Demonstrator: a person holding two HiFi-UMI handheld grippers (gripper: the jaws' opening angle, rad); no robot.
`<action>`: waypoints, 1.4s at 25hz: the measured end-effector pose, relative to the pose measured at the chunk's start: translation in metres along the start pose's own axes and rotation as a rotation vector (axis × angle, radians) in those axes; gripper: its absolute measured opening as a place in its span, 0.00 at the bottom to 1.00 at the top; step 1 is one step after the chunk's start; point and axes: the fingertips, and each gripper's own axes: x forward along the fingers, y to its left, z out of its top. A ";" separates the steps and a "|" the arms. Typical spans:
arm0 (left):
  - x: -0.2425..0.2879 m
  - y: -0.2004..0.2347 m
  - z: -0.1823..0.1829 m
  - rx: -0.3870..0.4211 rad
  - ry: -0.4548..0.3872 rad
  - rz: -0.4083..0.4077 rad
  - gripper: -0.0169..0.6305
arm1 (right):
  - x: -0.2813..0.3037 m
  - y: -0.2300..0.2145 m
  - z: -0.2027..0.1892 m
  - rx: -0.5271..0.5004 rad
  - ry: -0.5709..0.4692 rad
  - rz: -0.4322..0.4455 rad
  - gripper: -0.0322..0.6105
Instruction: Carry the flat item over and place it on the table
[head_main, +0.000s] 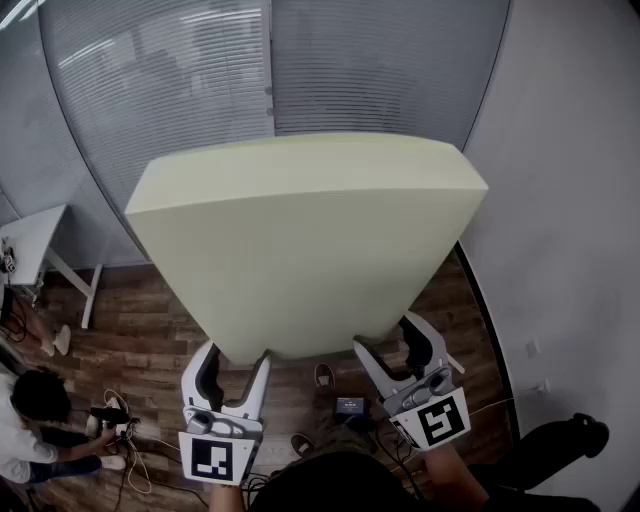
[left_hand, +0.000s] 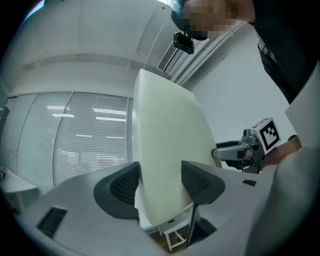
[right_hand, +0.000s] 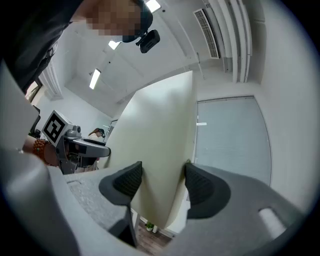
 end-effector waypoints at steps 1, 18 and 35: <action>0.001 0.002 -0.002 -0.005 -0.002 0.000 0.44 | 0.002 0.001 -0.001 0.002 -0.002 0.008 0.47; 0.015 0.012 -0.016 -0.064 0.012 -0.012 0.44 | 0.018 -0.003 -0.015 0.054 0.025 0.047 0.47; 0.060 0.050 -0.015 -0.068 0.002 0.000 0.44 | 0.076 -0.025 -0.018 0.044 0.028 0.074 0.47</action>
